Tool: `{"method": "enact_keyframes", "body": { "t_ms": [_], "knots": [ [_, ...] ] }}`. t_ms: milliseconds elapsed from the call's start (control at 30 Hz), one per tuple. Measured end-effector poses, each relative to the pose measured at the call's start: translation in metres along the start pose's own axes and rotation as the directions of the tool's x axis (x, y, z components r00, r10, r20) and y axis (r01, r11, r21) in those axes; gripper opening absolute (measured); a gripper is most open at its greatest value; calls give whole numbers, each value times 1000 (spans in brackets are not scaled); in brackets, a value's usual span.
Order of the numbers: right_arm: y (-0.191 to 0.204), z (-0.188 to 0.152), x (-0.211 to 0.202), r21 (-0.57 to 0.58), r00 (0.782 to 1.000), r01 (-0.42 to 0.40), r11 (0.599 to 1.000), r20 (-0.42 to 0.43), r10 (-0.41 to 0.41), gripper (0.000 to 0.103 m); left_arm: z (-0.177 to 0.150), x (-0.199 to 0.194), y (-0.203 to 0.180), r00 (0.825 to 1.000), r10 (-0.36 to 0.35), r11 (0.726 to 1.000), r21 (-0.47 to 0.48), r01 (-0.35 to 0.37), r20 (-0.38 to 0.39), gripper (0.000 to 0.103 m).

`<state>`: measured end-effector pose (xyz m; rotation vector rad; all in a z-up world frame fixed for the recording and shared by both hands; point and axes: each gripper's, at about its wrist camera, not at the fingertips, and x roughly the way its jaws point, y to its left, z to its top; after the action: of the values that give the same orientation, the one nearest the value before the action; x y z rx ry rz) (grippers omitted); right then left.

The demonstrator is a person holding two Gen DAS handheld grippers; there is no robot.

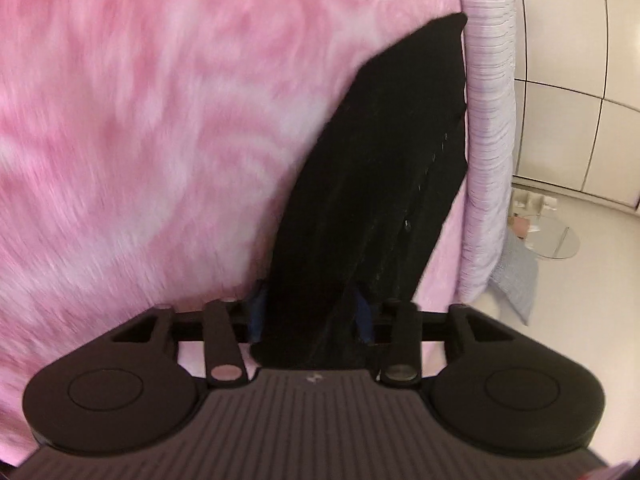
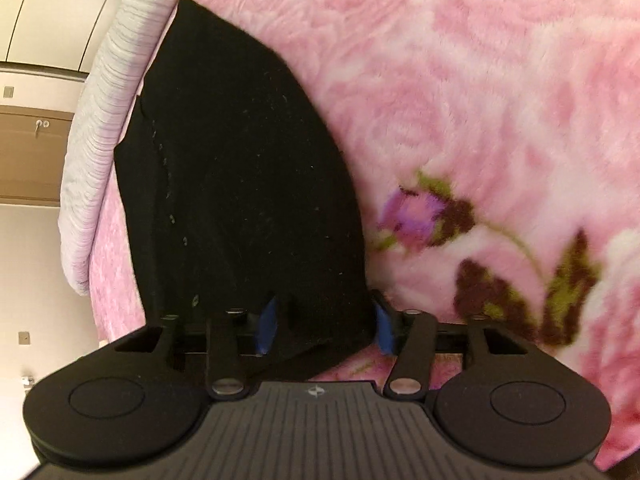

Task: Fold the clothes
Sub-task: 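Lower the held black garment flat onto the bed with both grippers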

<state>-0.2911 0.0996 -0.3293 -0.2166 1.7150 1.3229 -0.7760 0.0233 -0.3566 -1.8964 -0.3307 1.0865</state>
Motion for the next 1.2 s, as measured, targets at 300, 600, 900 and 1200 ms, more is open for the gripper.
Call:
{"method": "enact_keyframes", "body": {
  "t_ms": [300,600,900,1200],
  "knots": [
    [33,-5,-45,-102,997,-77,992,2,78,13,-16,-48,-74,997,23,885,462,-52,69,9],
    [-12,-50,-69,-53,994,-68,996,-87,64,13,-62,-84,-32,989,127,866,477,-148,77,9],
    [-53,-78,-85,-15,995,-28,999,-101,27,13,-93,-90,6,983,175,872,455,-184,62,9],
    [-11,-79,-103,-268,945,318,909,11,-327,52,-100,-89,-46,847,504,603,633,-486,170,18]
  ]
}}
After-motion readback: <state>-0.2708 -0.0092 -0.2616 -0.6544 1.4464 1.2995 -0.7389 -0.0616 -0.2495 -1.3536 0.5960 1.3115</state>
